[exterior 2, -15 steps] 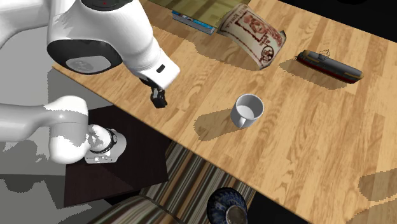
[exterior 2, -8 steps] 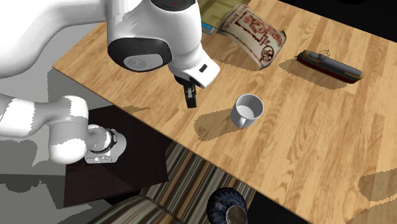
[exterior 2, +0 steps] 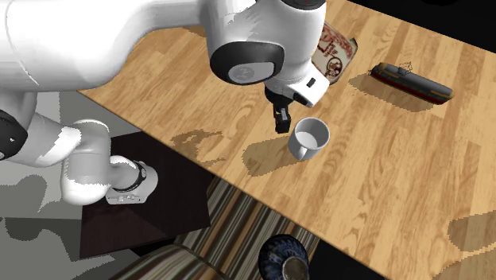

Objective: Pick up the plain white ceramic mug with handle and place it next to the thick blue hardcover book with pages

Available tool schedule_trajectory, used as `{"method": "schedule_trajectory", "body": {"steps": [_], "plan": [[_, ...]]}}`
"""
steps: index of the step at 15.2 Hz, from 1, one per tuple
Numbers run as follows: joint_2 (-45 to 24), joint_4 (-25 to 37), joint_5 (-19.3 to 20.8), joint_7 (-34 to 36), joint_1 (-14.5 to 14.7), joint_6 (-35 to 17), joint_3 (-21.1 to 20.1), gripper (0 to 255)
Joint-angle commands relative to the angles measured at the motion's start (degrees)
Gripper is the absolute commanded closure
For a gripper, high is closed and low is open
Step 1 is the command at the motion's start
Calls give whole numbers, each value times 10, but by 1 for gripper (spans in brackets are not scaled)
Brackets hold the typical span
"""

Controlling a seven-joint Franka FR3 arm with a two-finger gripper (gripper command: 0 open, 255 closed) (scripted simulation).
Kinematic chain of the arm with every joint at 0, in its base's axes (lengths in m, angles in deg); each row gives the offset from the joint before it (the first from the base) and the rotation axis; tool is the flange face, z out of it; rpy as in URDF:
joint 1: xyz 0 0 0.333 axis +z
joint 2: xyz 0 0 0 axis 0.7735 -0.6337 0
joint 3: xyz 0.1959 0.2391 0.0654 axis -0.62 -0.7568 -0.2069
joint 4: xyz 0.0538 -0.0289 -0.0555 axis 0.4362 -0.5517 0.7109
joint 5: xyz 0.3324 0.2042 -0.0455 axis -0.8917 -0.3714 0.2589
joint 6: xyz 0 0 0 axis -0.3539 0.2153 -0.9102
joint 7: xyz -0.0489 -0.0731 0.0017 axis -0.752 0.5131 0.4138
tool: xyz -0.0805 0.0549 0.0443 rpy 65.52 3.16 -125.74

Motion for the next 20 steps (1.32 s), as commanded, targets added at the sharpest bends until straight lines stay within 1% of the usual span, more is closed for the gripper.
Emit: {"method": "schedule_trajectory", "body": {"steps": [1,6,7,14,20], "plan": [[-48,52,4,-5,-3,5,3,0],[-180,218,11,-12,-7,43,7,0],[-188,229,11,-12,-7,46,7,0],[-185,167,11,-12,-7,-13,7,0],[-185,167,11,-12,-7,-13,7,0]]}}
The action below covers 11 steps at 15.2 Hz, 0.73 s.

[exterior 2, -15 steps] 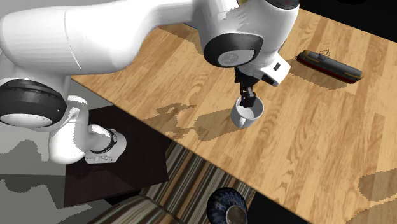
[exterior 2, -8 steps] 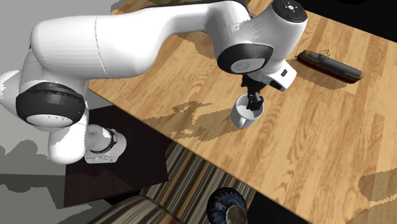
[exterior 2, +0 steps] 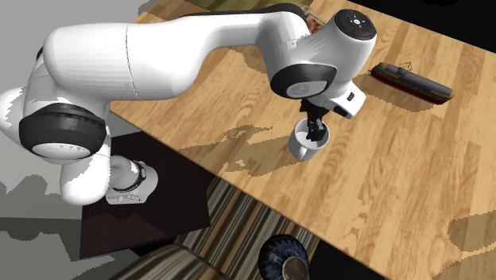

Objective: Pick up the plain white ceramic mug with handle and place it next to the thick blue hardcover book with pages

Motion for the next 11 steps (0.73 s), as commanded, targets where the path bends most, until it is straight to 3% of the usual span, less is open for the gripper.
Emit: {"method": "schedule_trajectory", "body": {"steps": [1,2,3,11], "plan": [[0,0,0,0,0,0,0,0],[0,0,0,0,0,0,0,0],[0,0,0,0,0,0,0,255],[0,0,0,0,0,0,0,255]]}}
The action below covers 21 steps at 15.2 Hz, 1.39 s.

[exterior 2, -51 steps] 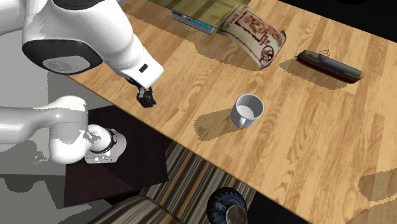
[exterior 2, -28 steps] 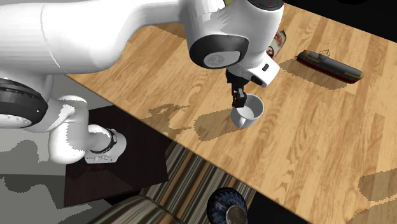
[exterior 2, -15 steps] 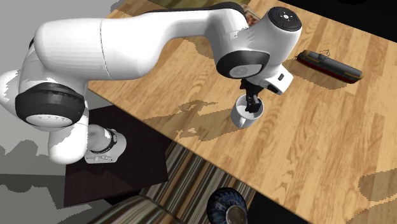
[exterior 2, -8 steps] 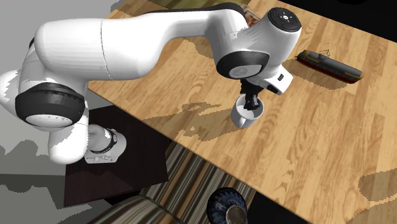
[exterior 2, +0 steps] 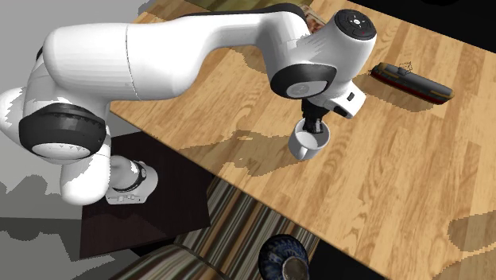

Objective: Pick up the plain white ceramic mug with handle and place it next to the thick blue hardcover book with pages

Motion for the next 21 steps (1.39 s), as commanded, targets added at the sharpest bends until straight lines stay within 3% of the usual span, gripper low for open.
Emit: {"method": "schedule_trajectory", "body": {"steps": [1,21], "plan": [[0,0,0,0,0,0,0,255],[-39,213,-1,-2,-1,173,0,255]]}}
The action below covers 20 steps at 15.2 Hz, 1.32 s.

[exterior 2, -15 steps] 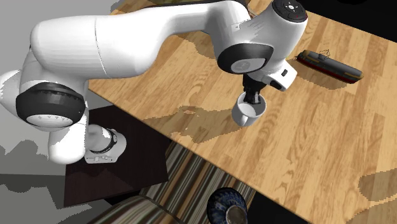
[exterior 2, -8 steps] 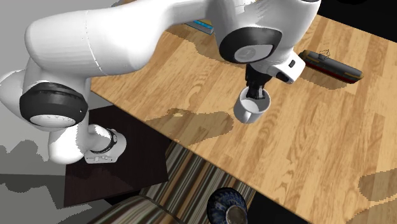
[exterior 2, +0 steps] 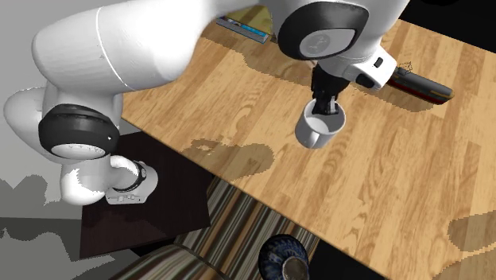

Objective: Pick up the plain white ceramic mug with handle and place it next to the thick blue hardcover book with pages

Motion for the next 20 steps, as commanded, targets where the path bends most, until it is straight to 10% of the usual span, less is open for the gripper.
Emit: {"method": "schedule_trajectory", "body": {"steps": [1,20], "plan": [[5,5,2,11,8,11,-3,255],[25,58,34,244,173,89,-83,255]]}}
